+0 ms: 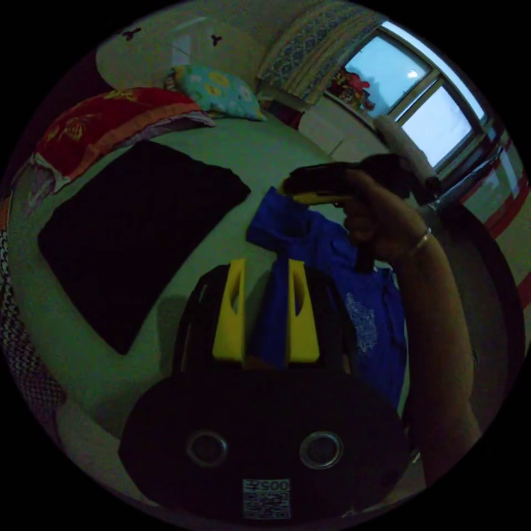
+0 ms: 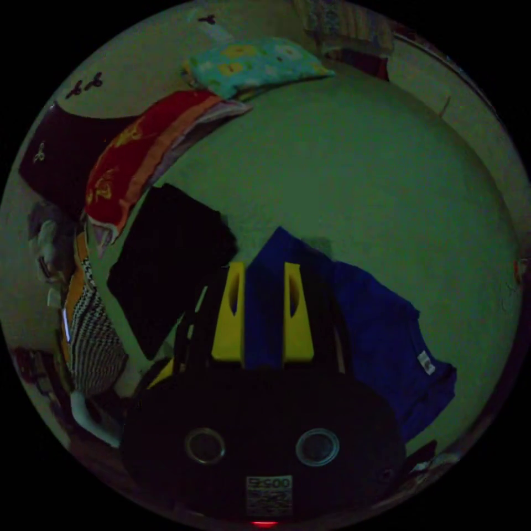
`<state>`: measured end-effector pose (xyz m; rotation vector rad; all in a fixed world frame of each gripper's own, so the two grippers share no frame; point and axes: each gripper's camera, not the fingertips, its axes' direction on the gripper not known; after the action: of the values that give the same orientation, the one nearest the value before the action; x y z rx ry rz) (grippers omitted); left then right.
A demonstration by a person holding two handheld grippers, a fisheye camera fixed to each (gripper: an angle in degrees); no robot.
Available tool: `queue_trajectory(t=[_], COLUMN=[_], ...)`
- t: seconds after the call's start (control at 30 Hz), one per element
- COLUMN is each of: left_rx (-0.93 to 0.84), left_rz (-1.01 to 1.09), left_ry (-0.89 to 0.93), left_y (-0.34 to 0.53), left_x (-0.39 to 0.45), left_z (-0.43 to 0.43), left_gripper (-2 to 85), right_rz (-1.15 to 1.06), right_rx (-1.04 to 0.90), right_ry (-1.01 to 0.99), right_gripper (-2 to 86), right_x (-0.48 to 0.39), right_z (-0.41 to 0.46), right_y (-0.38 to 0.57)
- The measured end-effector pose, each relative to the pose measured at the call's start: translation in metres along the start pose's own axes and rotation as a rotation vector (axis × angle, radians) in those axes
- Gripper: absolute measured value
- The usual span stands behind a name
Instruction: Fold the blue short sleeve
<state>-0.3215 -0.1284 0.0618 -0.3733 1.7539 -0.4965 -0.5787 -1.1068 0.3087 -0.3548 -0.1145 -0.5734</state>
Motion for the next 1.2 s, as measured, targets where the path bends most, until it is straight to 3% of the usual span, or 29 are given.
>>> queue_trajectory(t=[0.27, 0.4, 0.57, 0.77, 1.0, 1.2], left_rx=[-0.029, -0.027, 0.043, 0.085, 0.0, -0.019], left_rz=[-0.01, -0.037, 0.02, 0.041, 0.157, 0.184], left_ry=[-0.013, -0.024, -0.01, 0.063, 0.087, 0.12], left_y=[-0.036, -0.052, -0.066, -0.083, -0.098, -0.107], left_x=[-0.068, -0.1, -0.119, -0.151, -0.147, -0.149], left_z=[0.014, 0.014, 0.003, -0.004, 0.022, 0.038], left_gripper=[11.6, 2.3, 0.6, 4.0, 11.1, 11.7], right_rz=[0.051, 0.015, -0.006, 0.086, 0.277, 0.249], right_rx=[-0.074, -0.008, 0.145, 0.229, 0.074, 0.183], right_ry=[0.151, 0.076, 0.018, -0.022, 0.11, 0.08], right_gripper=[3.3, -1.0, -1.3, -1.4, 1.7, 5.6], right_x=[-0.03, -0.034, -0.023, 0.021, 0.073, 0.069], right_z=[0.018, -0.005, -0.059, -0.084, -0.049, -0.069], right_y=[-0.085, -0.098, -0.088, -0.054, -0.055, -0.054])
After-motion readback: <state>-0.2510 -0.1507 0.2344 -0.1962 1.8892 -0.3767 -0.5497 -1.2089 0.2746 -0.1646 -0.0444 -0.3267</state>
